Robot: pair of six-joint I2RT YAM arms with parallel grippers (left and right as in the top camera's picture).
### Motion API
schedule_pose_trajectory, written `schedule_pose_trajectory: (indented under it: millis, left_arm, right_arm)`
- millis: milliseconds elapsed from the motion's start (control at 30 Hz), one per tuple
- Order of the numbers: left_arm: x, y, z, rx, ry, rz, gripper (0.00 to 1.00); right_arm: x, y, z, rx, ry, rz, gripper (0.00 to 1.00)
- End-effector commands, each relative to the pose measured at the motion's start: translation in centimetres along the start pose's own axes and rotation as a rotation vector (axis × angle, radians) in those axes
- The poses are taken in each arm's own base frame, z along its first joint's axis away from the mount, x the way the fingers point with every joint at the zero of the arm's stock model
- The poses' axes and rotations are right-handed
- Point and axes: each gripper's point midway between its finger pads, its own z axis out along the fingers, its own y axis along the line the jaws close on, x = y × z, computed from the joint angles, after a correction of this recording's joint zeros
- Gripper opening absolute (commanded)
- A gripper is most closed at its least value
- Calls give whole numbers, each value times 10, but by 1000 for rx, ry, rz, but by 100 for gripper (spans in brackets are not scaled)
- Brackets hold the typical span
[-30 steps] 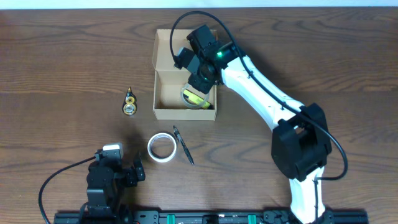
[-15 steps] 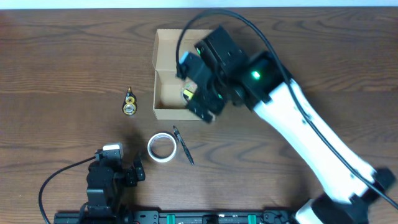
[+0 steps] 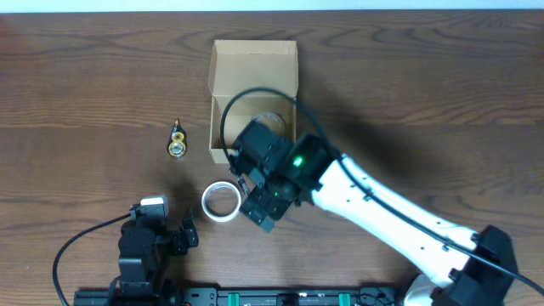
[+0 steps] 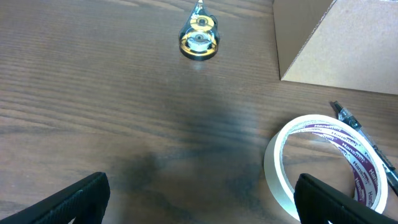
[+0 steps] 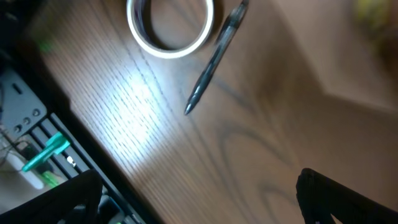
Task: Pack container
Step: 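Move the right gripper to the black pen and grasp it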
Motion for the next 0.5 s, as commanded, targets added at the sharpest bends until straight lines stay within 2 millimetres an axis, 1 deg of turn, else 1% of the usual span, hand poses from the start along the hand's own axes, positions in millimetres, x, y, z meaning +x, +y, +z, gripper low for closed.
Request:
schedule_pose_trajectory:
  millis: [0, 167, 300, 467]
  left_arm:
    - [6, 2, 3, -11, 14, 5, 95]
    - [6, 2, 3, -11, 14, 5, 95]
    - [6, 2, 3, -11, 14, 5, 95]
    - [6, 2, 3, -11, 14, 5, 95]
  right_arm:
    - [12, -2, 18, 20, 28, 148, 99]
    - [23, -6, 51, 21, 28, 242, 99]
    - [32, -8, 72, 17, 26, 267, 99]
    - [32, -10, 85, 12, -3, 263, 99]
